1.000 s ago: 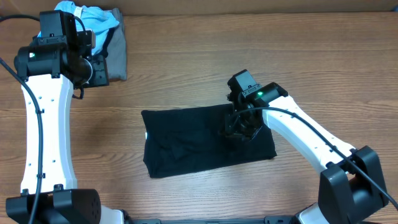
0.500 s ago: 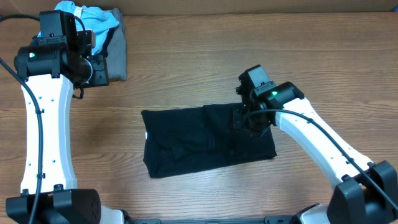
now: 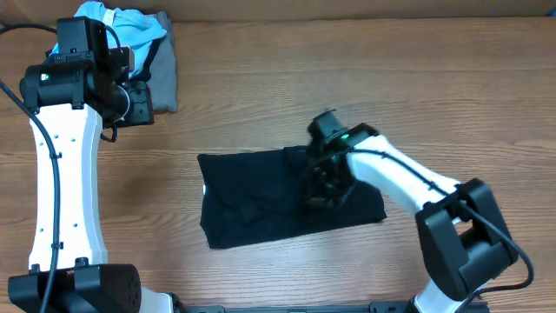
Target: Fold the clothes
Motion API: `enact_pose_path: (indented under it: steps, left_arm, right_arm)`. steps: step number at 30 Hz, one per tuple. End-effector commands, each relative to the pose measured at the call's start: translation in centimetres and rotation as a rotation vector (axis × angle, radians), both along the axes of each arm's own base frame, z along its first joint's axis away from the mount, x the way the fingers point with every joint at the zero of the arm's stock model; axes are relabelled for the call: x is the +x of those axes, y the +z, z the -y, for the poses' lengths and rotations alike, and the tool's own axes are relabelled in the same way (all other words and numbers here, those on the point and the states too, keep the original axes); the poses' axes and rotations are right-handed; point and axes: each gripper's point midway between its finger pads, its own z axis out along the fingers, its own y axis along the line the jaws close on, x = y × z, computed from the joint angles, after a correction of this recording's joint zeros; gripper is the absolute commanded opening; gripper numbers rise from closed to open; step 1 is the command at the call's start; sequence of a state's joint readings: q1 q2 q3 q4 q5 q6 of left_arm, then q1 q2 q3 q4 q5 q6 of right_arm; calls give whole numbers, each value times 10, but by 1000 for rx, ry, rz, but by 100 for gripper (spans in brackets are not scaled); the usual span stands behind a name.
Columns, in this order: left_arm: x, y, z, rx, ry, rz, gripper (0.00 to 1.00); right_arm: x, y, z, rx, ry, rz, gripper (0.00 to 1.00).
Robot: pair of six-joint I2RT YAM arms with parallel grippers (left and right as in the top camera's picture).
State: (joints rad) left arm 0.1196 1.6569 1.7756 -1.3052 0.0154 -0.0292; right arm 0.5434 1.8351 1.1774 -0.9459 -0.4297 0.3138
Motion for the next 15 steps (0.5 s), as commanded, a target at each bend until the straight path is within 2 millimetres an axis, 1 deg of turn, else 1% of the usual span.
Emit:
enact_pose_path:
  steps: [1, 3, 4, 6, 11, 13, 14, 15]
  left_arm:
    - [0, 9, -1, 0, 4, 20, 63]
    - [-1, 8, -4, 12, 11, 15, 65]
    - [-2, 8, -4, 12, 12, 12, 65]
    - [-3, 7, -4, 11, 12, 7, 65]
    - [-11, 0, 3, -29, 6, -33, 67]
    - [-16, -9, 9, -63, 7, -62, 68]
    - [-20, -18, 14, -93, 2, -89, 70]
    - [-23, -27, 18, -117, -4, -112, 70]
  right_arm:
    - [-37, 32, -59, 282, 193, -52, 4]
    - [-32, 34, -60, 259, 203, -20, 4]
    - [-27, 35, -57, 234, 199, 4, 4]
    - [-9, 40, -46, 174, 173, 64, 4]
    - [36, 75, -16, 96, 74, 224, 4]
    - [49, 81, -5, 80, -7, 240, 4]
    - [55, 81, 2, 73, -78, 224, 4]
    - [57, 79, 7, 66, -117, 205, 4]
